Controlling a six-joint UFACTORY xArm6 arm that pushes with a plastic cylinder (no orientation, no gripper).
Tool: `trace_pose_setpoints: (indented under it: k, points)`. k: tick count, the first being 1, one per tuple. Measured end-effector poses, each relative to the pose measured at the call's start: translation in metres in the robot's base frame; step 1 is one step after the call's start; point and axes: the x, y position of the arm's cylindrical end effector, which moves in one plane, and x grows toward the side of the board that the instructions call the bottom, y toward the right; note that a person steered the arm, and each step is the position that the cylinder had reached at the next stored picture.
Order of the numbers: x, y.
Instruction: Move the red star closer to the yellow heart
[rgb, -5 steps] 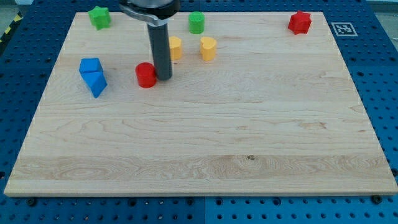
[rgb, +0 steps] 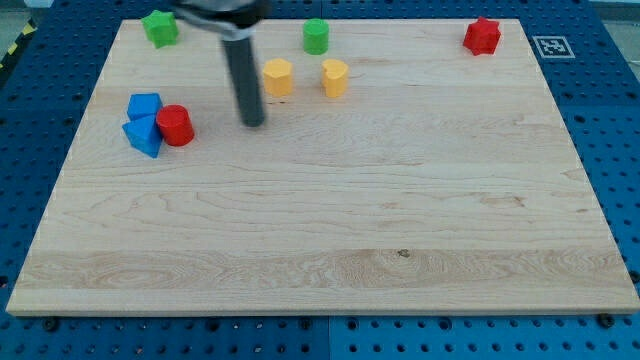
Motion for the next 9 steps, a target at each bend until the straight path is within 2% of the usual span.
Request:
trace_pose_setpoints:
  k: [4,5,6,7,8,9]
  points:
    - [-0.012,0.387]
    - [-0.025,0.404]
    - [-0.076,0.403]
    - [-0.175,0.403]
    - [-0.197,0.401]
    - [-0.197,0.384]
